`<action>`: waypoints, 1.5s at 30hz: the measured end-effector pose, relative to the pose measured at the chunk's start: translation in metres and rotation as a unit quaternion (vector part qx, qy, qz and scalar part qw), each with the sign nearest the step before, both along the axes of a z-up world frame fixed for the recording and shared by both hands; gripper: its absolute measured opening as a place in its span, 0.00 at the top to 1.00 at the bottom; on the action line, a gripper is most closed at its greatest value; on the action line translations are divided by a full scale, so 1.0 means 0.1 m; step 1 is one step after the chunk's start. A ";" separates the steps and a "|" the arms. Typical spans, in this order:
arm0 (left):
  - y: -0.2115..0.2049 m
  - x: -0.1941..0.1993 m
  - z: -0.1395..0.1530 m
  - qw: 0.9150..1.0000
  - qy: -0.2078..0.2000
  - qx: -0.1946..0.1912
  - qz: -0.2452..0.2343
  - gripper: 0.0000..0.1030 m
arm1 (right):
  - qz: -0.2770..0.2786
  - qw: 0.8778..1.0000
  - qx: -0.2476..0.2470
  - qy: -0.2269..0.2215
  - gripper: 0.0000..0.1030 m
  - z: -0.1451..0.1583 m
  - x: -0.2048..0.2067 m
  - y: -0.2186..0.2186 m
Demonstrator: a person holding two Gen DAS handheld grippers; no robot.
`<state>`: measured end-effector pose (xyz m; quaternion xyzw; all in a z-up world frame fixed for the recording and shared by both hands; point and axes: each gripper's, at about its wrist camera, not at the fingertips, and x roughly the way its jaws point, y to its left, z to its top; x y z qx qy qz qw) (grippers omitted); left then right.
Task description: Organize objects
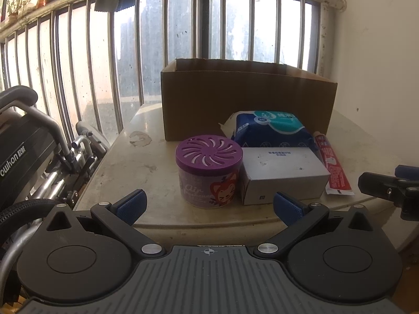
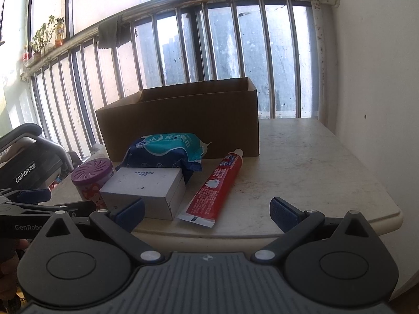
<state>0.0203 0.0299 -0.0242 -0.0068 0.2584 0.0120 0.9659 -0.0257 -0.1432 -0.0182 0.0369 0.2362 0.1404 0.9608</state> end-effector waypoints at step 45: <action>-0.06 0.01 0.01 1.000 -0.009 0.002 -0.001 0.00 | -0.001 1.000 0.008 0.001 0.00 -0.03 -0.02 -0.01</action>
